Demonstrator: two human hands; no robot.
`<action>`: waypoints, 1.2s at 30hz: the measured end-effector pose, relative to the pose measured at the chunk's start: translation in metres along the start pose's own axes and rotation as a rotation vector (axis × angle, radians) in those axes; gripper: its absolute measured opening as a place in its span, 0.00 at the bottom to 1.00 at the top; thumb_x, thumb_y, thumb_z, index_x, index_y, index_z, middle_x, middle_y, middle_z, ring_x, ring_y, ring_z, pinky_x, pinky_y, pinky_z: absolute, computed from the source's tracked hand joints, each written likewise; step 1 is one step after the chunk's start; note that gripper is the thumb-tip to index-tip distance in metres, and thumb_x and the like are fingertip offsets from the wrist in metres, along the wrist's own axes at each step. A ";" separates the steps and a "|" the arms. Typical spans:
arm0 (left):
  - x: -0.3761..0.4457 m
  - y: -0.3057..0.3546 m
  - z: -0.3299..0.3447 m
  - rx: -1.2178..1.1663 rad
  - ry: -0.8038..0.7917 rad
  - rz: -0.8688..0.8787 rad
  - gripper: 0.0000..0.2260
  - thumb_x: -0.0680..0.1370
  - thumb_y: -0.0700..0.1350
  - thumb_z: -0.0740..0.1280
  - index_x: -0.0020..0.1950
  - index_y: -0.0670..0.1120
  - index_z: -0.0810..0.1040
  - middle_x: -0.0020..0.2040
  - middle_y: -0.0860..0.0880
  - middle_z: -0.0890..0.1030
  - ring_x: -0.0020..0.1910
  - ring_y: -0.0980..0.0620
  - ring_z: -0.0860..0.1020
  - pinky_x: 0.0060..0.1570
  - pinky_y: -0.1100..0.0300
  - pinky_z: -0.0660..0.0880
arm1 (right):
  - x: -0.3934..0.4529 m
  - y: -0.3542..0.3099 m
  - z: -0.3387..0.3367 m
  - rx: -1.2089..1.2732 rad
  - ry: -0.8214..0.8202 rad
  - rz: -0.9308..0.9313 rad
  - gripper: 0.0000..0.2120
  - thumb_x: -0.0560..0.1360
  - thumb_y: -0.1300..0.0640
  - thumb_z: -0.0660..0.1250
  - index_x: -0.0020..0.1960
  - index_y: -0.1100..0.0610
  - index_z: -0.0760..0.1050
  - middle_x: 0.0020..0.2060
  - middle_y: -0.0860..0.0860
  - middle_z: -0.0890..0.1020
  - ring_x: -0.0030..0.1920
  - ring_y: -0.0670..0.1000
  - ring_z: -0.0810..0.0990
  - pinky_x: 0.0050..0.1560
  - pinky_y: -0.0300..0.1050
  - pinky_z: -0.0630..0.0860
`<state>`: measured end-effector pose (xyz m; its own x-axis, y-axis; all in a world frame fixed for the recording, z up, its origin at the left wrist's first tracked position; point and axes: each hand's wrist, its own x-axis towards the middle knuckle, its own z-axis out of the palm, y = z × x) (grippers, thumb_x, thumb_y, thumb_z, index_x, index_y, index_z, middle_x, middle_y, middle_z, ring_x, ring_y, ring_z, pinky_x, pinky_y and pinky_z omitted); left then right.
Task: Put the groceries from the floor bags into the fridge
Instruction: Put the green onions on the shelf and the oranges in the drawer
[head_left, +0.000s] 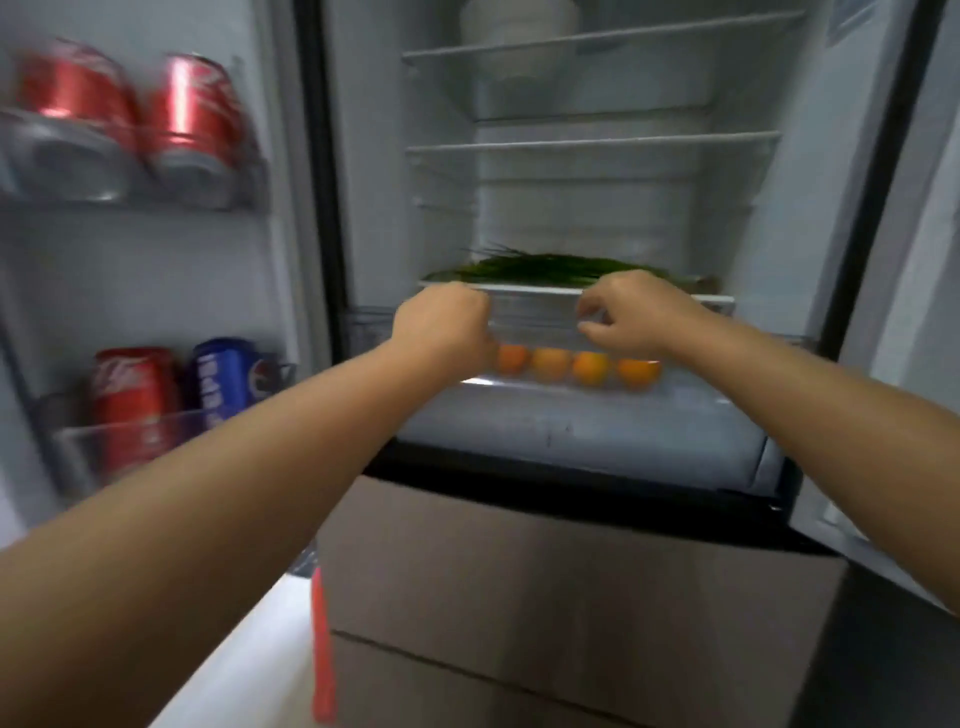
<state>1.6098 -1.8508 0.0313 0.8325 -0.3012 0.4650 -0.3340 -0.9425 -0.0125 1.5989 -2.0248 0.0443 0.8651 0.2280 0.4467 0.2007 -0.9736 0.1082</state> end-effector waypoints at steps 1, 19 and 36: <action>-0.020 -0.011 -0.003 0.009 -0.021 -0.052 0.14 0.78 0.48 0.61 0.60 0.42 0.75 0.61 0.42 0.76 0.61 0.41 0.74 0.52 0.53 0.72 | -0.006 -0.017 0.000 0.032 -0.007 -0.042 0.14 0.75 0.55 0.61 0.57 0.59 0.78 0.55 0.58 0.80 0.54 0.59 0.78 0.50 0.48 0.74; -0.535 -0.234 -0.125 0.047 -0.270 -0.736 0.15 0.79 0.47 0.60 0.61 0.41 0.76 0.59 0.42 0.78 0.58 0.44 0.76 0.54 0.54 0.73 | -0.198 -0.501 -0.041 0.675 -0.105 -0.504 0.14 0.76 0.58 0.61 0.60 0.61 0.77 0.58 0.57 0.80 0.59 0.55 0.77 0.57 0.42 0.71; -0.847 -0.435 -0.099 0.021 -0.471 -1.017 0.16 0.80 0.48 0.59 0.66 0.45 0.73 0.63 0.45 0.75 0.61 0.47 0.74 0.58 0.57 0.72 | -0.363 -0.862 0.061 0.689 -0.591 -0.711 0.16 0.78 0.55 0.59 0.64 0.60 0.73 0.62 0.55 0.77 0.60 0.52 0.76 0.59 0.42 0.71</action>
<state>1.0057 -1.1715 -0.2697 0.7993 0.5900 -0.1142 0.6009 -0.7821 0.1651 1.1400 -1.2683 -0.2649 0.4998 0.8657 -0.0262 0.7803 -0.4632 -0.4202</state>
